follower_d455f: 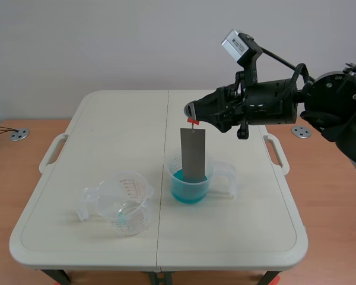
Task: Hold the metal plate by the orange handle, dip it into the blue solution, take it out and point at it, then put the plate back in the beaker on the left.
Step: 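Hold the plate still in the solution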
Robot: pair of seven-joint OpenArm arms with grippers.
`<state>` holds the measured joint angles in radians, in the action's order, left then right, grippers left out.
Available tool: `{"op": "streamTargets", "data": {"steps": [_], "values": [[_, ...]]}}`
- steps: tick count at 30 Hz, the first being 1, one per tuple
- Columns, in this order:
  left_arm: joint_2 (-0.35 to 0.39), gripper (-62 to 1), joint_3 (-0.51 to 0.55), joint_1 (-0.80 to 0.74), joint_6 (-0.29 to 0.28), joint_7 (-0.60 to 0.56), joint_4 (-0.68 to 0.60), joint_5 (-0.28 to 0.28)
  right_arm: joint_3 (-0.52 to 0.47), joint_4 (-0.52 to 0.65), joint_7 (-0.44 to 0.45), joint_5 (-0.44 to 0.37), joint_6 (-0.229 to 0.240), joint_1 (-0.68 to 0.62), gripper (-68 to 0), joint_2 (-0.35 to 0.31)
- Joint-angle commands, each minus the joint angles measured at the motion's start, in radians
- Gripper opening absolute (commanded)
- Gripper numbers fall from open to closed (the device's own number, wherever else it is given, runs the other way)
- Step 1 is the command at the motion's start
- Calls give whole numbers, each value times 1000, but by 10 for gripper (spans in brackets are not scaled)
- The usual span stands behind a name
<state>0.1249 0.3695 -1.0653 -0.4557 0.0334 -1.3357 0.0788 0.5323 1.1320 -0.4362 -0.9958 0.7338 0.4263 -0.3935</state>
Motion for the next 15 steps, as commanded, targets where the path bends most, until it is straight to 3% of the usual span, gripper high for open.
{"op": "streamTargets", "data": {"steps": [1, 7, 15], "values": [[6, -582, 10, 0, -3, -3, -6, -3, 1, 4, -7, -7, 12, 17, -663, -9], [6, -582, 10, 3, -3, 17, -6, -3, -11, 22, -7, -87, 12, 17, -663, -28], [6, -582, 10, 5, -3, 16, -6, -3, -17, 152, -12, -142, 12, 17, -663, -87]]}}
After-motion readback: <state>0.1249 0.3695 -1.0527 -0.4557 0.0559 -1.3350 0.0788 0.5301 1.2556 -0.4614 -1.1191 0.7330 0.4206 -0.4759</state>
